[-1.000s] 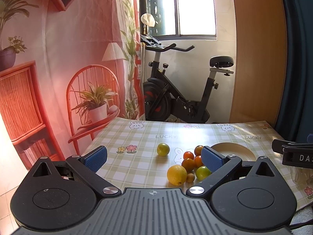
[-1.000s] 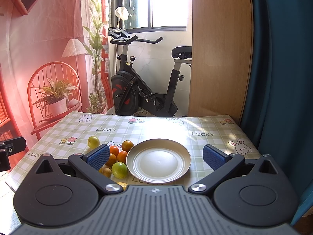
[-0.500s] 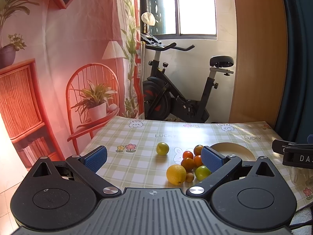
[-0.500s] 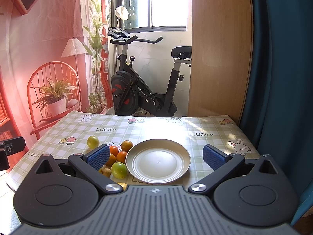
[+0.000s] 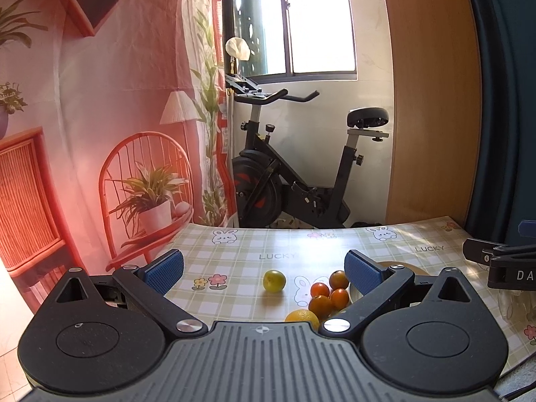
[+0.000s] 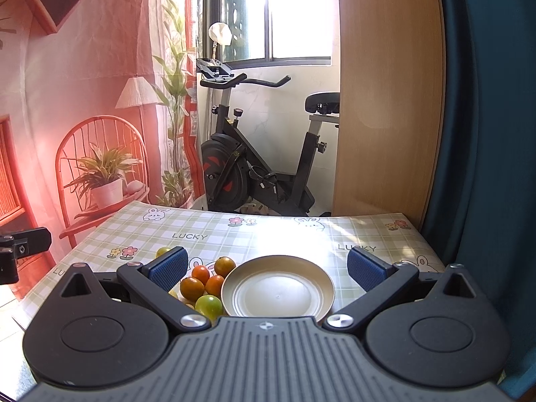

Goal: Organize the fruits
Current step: 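Move the left tool toward the yellow lemon beside the plate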

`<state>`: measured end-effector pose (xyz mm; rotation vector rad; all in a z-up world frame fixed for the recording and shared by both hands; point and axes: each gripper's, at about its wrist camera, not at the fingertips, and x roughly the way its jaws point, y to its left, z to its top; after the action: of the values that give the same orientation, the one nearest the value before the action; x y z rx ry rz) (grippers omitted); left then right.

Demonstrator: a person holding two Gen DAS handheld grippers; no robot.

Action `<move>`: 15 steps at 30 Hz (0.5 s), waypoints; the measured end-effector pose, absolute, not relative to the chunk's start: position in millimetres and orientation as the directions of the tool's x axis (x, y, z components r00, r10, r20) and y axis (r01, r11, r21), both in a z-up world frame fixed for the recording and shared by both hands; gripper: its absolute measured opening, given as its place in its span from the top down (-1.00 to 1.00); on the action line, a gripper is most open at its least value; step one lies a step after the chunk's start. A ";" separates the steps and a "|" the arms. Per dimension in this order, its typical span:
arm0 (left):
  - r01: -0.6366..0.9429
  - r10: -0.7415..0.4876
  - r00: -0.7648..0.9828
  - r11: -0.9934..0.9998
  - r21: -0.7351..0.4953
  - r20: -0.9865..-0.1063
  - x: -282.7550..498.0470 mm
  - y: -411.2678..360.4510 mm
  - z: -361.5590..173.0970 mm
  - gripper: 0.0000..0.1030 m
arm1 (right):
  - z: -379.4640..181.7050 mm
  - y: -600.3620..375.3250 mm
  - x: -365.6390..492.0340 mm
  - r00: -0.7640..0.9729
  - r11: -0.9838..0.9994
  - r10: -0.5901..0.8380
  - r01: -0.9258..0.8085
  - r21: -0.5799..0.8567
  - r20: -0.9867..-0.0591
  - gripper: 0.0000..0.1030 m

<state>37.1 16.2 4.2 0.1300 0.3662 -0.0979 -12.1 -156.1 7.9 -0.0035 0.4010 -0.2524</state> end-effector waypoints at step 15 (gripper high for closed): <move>0.083 -0.047 0.934 0.993 0.089 -0.353 86.1 20.4 -20.8 -0.99 | -8.2 -182.8 26.6 0.967 0.996 -0.089 0.092 0.002 -0.241 -1.00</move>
<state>86.1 20.4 -20.8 0.1029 0.3586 -0.0668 26.6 -182.8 -8.2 0.0128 0.2429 -0.0914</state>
